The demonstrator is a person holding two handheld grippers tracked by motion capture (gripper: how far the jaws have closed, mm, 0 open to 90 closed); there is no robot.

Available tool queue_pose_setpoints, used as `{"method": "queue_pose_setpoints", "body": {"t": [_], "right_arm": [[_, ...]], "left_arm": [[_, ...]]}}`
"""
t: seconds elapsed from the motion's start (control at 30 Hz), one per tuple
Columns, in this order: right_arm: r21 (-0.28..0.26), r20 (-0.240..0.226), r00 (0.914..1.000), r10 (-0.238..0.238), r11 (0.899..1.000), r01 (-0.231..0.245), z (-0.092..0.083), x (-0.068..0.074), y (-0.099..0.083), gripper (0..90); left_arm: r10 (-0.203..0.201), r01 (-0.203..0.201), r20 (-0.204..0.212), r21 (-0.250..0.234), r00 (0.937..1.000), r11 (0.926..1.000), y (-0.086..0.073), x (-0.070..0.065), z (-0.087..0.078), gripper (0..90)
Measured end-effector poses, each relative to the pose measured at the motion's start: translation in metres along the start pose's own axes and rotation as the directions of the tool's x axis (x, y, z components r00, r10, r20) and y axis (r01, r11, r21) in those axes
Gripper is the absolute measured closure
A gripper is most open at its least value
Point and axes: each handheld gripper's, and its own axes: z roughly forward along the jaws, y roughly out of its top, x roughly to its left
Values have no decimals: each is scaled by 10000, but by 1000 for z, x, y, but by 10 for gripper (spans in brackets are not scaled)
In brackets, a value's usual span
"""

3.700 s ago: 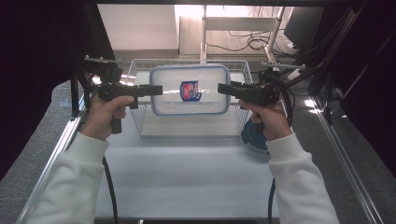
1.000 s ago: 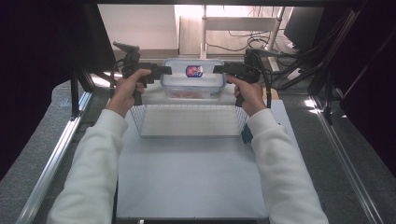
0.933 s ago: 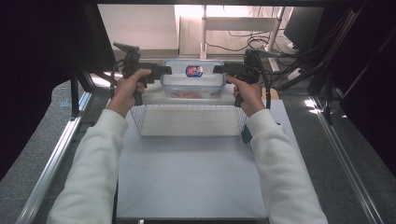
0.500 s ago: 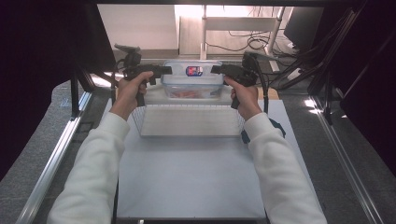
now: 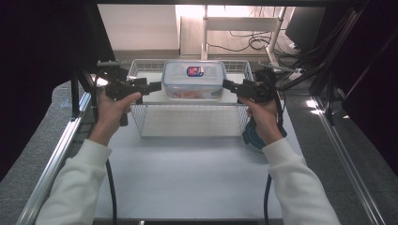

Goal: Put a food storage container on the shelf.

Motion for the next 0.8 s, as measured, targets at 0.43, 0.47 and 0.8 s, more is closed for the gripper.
{"method": "queue_pose_setpoints", "body": {"t": [0.43,0.47,0.8], "right_arm": [[721,-888,9836,-1569,9839,1634,-68,-20,-79,126],[772,-921,9822,-1635,9823,1708,-70,-21,-87,126],[1882,-1034,9811,-1636,9653,1809,-83,-41,-150,134]], "left_arm": [[1237,-1180,-458,1098,9913,9869,-100,-31,-16,244],[1237,-1167,-492,1248,9911,9853,-108,-33,-15,243],[1439,-1283,-603,2111,9877,9690,-177,-43,-8,247]]}}
